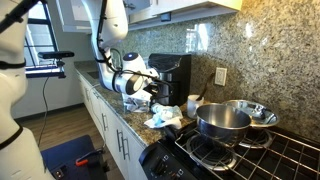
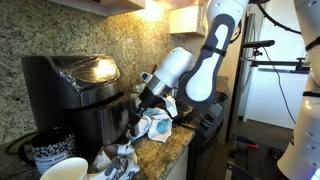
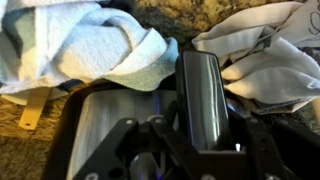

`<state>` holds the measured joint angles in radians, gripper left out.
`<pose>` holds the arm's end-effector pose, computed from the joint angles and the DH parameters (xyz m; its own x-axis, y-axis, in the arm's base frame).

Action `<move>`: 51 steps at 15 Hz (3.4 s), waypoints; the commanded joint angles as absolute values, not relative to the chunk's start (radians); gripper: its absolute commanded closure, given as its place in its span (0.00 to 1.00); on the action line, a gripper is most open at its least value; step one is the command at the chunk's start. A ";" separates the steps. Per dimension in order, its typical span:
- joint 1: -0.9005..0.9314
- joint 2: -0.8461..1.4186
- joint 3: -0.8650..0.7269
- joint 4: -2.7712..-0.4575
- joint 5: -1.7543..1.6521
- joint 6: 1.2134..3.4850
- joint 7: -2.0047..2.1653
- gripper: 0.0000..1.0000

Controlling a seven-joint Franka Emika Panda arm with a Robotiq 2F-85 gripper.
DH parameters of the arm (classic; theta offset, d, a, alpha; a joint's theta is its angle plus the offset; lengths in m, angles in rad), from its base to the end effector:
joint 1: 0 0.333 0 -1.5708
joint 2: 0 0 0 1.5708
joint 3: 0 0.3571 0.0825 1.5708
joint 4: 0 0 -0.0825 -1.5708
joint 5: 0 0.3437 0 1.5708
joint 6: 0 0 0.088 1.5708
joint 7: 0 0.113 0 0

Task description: Pull the food basket out then push it in

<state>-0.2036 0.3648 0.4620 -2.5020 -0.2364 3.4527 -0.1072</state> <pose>0.4901 0.1491 0.3053 0.6859 0.4003 0.6077 0.5165 -0.8561 -0.0191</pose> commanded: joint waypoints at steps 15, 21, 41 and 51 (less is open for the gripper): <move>-0.431 0.467 0.650 -2.553 -0.355 3.410 -0.085 0.85; -0.533 0.453 0.699 -2.597 -0.394 3.404 -0.086 0.85; -0.750 0.452 0.804 -2.694 -0.513 3.400 -0.084 0.85; -0.824 0.443 0.836 -2.736 -0.554 3.414 -0.092 0.85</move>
<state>-0.7805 0.4512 0.8403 -2.6658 -0.5593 3.4683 -0.1276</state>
